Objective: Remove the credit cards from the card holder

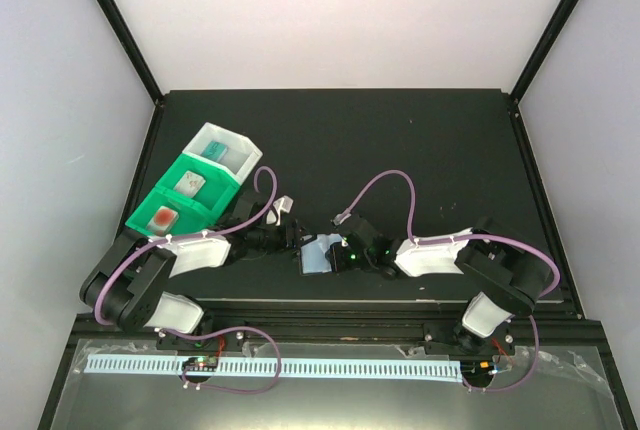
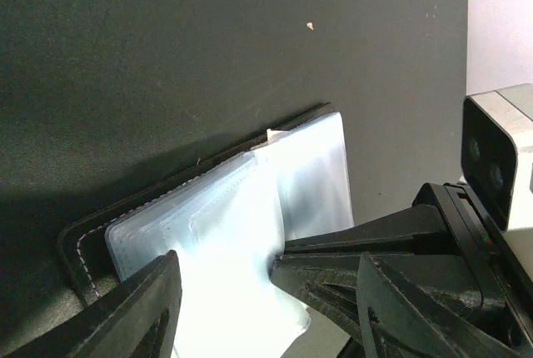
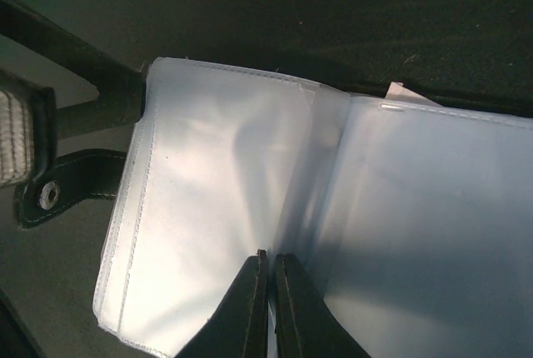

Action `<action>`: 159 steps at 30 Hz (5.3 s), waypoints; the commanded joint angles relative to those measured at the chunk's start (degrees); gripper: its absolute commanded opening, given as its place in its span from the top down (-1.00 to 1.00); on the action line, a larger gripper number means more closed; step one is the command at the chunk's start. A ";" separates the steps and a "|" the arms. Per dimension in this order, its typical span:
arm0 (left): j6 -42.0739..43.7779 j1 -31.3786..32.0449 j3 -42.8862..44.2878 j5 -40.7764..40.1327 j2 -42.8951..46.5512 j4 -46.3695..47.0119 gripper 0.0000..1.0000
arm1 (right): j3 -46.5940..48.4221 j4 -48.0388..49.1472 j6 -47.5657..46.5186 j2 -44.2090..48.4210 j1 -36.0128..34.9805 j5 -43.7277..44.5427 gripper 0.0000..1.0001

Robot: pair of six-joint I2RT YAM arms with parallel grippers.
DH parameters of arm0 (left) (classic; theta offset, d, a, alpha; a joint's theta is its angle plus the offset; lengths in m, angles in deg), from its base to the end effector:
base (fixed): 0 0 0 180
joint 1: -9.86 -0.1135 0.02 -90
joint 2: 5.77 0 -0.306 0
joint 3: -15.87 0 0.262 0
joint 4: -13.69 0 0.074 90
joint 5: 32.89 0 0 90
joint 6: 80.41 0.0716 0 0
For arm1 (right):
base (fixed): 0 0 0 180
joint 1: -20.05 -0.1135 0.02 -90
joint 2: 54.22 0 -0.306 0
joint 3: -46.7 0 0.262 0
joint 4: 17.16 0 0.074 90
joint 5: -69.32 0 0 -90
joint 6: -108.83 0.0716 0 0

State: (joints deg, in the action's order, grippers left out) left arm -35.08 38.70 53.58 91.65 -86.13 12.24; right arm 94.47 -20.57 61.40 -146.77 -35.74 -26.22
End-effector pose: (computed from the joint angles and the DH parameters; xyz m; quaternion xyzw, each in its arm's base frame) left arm 0.2055 -0.1595 0.1451 -0.0064 0.8869 -0.4418 0.1347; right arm 0.1722 0.2656 0.1264 -0.1245 0.9249 0.2992 0.1988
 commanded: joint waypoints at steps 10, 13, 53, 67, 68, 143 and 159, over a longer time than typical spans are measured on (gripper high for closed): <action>0.80 -0.29 -0.72 -1.87 0.06 -1.78 -0.20 | -1.38 -2.31 0.21 0.11 0.25 2.54 0.87; 0.53 -0.32 -0.97 -1.28 -0.51 -0.65 -0.20 | -1.39 -2.20 0.39 0.03 0.24 2.55 0.87; -6.84 1.46 -0.70 7.09 -2.26 10.31 0.97 | -5.23 5.20 0.02 6.19 0.31 0.07 0.57; -4.15 1.58 2.18 4.40 -0.27 3.45 0.97 | -6.85 -5.52 -3.35 11.63 5.12 5.24 0.35; -4.44 1.58 2.35 4.48 -0.51 3.60 0.97 | -6.77 -5.64 -3.36 11.16 5.12 5.18 0.35; 0.96 1.30 -0.04 -2.76 0.30 -4.65 0.04 | 3.09 -5.12 -2.03 1.26 2.62 -7.75 0.44; 1.59 1.30 -0.36 -3.43 0.79 -5.22 -0.02 | 1.65 -6.54 -2.77 -1.12 2.65 -3.95 0.79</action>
State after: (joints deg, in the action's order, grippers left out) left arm -34.73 40.29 53.90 88.81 -86.02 7.32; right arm 97.02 -25.86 59.23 -146.88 -32.86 -32.60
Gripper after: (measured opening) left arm 0.513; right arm 0.124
